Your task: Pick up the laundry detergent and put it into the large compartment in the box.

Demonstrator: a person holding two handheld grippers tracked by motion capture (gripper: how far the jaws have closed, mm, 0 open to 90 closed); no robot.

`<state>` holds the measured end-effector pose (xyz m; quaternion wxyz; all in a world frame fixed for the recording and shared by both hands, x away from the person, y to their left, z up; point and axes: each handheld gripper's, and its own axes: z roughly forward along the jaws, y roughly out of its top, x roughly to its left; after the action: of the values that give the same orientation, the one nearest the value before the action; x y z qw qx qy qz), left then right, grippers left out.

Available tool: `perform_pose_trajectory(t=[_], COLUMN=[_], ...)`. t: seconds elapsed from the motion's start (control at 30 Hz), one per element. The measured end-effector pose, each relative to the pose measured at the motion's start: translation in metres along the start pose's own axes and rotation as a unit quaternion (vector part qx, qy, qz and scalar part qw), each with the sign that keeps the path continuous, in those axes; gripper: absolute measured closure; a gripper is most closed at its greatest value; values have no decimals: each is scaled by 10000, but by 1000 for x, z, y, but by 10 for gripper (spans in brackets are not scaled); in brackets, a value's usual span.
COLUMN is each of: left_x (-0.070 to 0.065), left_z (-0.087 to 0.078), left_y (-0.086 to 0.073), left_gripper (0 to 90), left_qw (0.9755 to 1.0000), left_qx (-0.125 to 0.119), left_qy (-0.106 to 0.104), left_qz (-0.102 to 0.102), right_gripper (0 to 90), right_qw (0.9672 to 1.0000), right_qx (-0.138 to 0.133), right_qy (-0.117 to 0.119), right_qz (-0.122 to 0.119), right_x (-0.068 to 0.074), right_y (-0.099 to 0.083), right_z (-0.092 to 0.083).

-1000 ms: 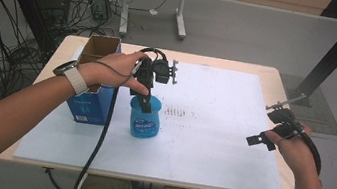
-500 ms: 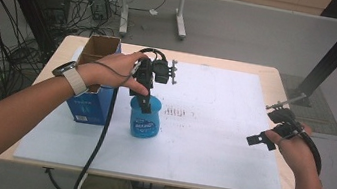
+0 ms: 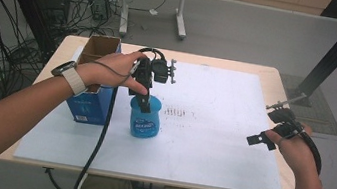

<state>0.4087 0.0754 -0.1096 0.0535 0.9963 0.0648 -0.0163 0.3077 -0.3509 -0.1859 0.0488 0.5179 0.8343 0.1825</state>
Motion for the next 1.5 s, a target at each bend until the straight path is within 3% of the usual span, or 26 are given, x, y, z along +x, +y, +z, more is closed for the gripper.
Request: perform_pose_trajectory(t=[1.5], left_x=[2], left_z=[0], left_y=[-4], left_gripper=[90], left_qw=[10000], left_qx=[3], left_qy=[5], left_qz=[-62], right_gripper=[87], right_qw=[10000], right_qx=[6], right_qy=[18], right_qz=[-25], right_x=[0], right_y=[2], right_z=[2])
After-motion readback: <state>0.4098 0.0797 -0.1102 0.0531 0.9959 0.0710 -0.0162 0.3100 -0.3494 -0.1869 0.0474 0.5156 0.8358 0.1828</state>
